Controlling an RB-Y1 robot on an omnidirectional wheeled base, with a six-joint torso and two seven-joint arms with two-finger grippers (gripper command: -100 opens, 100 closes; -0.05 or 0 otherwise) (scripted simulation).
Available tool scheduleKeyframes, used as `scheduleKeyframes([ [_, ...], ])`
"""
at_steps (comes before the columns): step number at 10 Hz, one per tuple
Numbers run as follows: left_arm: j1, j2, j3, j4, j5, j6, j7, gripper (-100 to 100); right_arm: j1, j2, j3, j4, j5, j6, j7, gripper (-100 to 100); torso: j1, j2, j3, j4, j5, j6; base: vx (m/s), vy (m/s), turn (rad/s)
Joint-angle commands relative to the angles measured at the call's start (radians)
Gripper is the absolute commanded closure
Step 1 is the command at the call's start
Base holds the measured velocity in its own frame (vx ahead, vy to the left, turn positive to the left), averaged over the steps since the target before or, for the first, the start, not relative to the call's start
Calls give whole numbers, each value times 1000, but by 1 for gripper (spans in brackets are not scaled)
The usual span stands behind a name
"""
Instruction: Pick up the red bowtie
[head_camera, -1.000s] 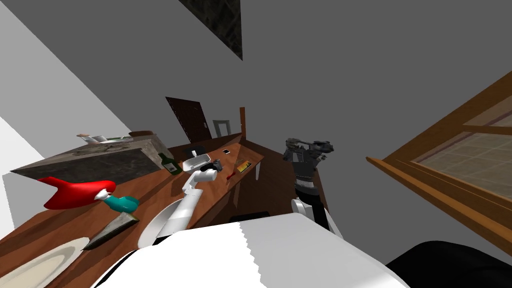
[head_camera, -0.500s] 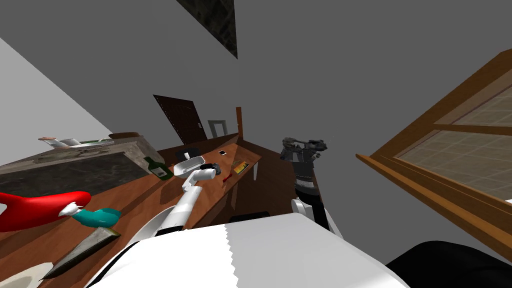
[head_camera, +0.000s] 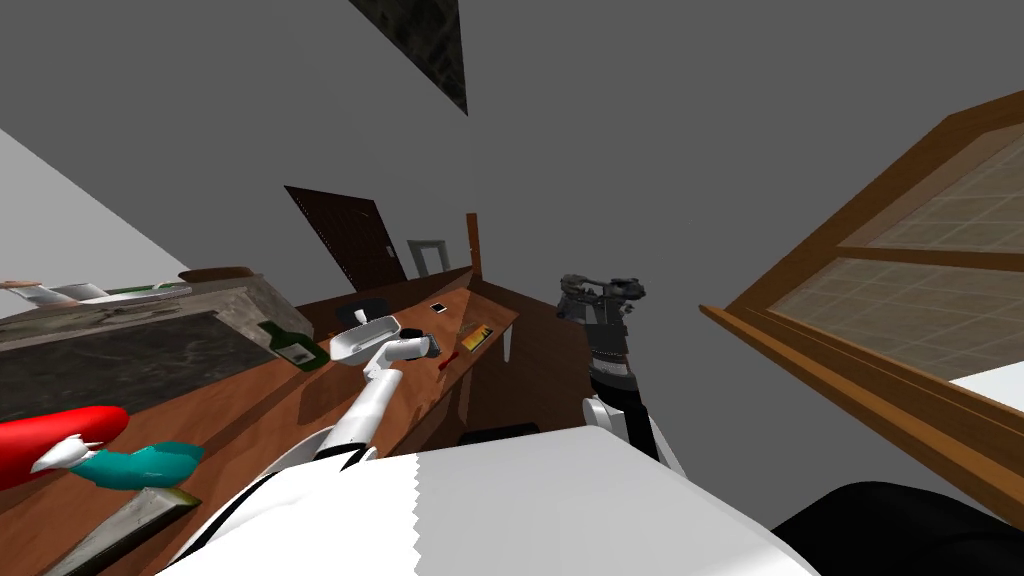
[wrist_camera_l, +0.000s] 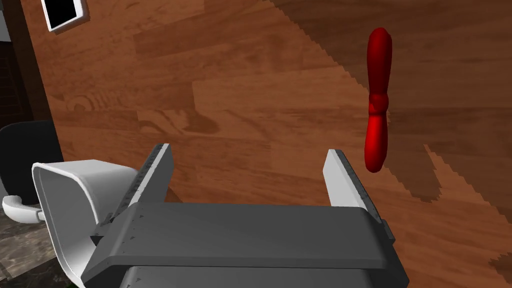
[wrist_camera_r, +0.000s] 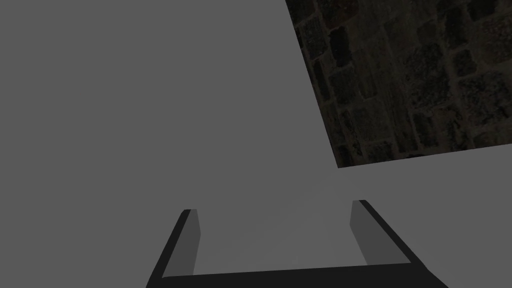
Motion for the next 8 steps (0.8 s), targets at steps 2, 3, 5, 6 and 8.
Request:
scheduleKeyframes([
  [2, -25, 11, 12, 68, 22, 41, 14, -100, 0, 0, 0, 0, 0, 0, 0, 0, 0, 0, 0, 0, 0, 0, 27, -17, -72],
  [3, -39, 21, 23, 97, 44, 76, 25, -100, 0, 0, 0, 0, 0, 0, 0, 0, 0, 0, 0, 0, 0, 0, 35, -18, -78],
  [5, -52, 31, 33, 141, 65, 108, 36, -100, 0, 0, 0, 0, 0, 0, 0, 0, 0, 0, 0, 0, 0, 0, 32, -16, -67],
  [6, -62, 40, 43, 183, 86, 136, 45, -100, 0, 0, 0, 0, 0, 0, 0, 0, 0, 0, 0, 0, 0, 0, 53, -25, -96],
  [8, -71, 49, 53, 240, 106, 163, 54, -100, 0, 0, 0, 0, 0, 0, 0, 0, 0, -1, -1, 0, 0, 0, 36, -16, -44],
])
